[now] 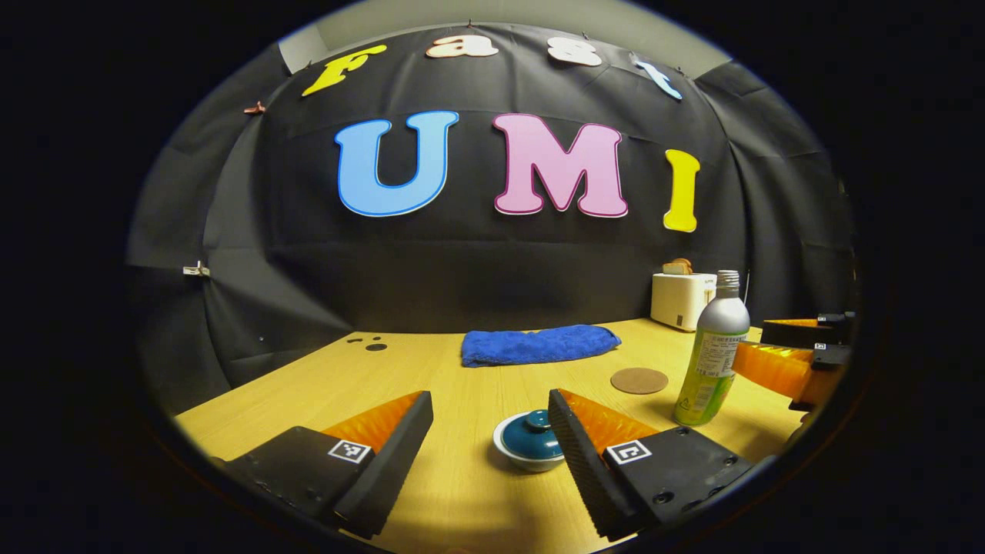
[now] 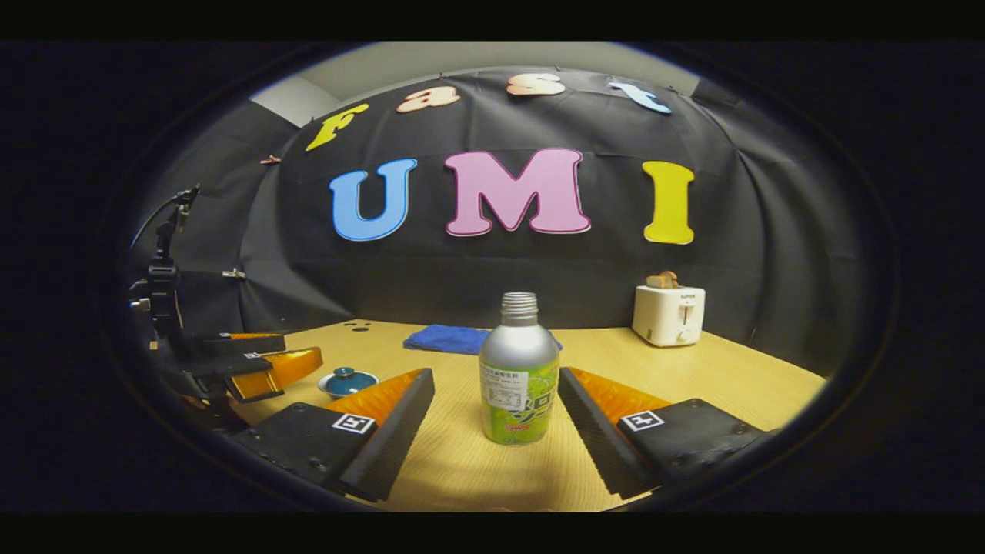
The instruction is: Open the teacup lid with one hand, grasp the water bottle and pour water into the teacup with the other hand; after pouring, place the water bottle on the coaster and then close the teacup lid.
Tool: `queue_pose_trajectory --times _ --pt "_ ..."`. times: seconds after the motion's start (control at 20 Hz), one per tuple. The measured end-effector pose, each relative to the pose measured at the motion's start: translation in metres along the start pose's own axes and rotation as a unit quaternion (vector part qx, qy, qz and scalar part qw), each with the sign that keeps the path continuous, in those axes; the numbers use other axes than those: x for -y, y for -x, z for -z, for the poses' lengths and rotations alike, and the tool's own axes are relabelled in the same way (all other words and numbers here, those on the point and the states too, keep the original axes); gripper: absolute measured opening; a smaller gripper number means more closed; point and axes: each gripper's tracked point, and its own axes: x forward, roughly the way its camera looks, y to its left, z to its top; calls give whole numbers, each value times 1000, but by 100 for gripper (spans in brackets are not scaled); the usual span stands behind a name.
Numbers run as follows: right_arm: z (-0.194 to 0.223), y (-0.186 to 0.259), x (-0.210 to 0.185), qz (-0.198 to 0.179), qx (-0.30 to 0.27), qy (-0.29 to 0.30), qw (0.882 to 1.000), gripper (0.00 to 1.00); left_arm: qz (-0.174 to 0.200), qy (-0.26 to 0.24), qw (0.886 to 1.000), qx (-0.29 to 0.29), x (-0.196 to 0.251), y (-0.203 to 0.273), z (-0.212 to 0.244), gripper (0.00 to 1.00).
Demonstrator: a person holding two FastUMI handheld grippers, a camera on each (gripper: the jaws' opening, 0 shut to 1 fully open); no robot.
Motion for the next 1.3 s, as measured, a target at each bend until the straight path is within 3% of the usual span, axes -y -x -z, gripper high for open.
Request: queue_pose_trajectory --times 0.25,0.75,1.1,1.3 --pt "6 -2 7 7 -7 -8 1000 99 20 11 1000 -9 12 -12 4 93" --pt "13 -14 19 17 -10 3 1000 100 57 2 998 -39 41 -47 16 72" --pt "23 -20 20 12 -19 1 1000 100 48 -13 996 -69 39 -60 30 60" --pt "25 -23 17 4 -22 0 1000 100 40 -27 995 -82 39 -62 36 43"
